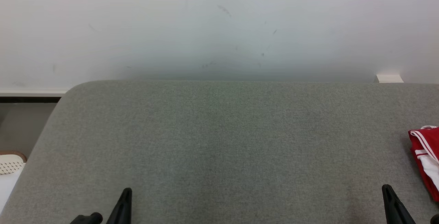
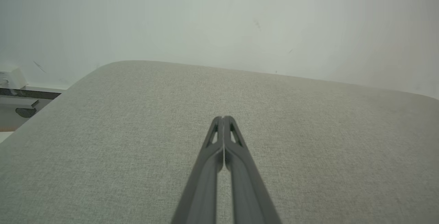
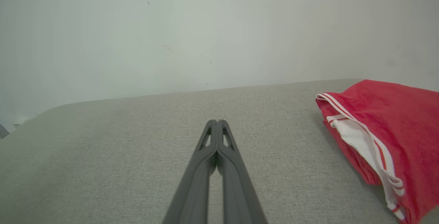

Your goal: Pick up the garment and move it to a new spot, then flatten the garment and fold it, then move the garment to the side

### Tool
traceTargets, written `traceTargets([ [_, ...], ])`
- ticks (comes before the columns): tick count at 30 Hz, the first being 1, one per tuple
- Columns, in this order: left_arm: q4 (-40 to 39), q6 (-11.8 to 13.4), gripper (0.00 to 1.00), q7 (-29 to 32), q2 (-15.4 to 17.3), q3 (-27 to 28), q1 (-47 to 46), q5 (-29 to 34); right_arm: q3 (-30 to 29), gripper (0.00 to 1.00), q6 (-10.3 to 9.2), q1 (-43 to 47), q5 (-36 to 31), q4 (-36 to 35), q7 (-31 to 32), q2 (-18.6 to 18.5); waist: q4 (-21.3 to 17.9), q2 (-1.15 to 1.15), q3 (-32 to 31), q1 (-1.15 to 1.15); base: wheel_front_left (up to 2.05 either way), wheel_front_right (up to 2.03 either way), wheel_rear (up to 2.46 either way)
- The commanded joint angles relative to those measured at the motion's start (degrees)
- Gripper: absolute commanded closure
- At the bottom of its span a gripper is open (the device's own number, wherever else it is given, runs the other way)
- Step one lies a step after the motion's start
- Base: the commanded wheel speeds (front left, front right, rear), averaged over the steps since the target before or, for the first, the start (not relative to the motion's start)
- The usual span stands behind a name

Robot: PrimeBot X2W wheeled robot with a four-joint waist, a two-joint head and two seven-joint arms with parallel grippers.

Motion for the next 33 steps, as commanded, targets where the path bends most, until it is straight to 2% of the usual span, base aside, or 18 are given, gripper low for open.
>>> traceTargets([
  [1,-0.62,-0.4,1.0,0.45,0.17,0.85,-1.02,-2.63,0.04,1.0,0.0,-0.71,2.38,-0.34,-0.18,-0.36,0.0,0.0,0.01,0.0,0.0,0.0,0.0],
  [16,0.1,-2.79,1.0,4.55,-1.44,4.1,-2.67,-17.33,0.4,1.0,-0.02,-4.29,17.87,4.15,0.14,-1.17,-0.03,0.0,0.1,0.0,0.0,0.0,0.0],
  [33,0.76,-5.06,1.0,8.38,-2.97,7.16,-4.23,-31.13,0.49,1.0,-0.03,-7.37,32.06,8.12,0.56,-1.61,-0.07,0.0,0.21,0.0,0.0,0.0,0.0],
])
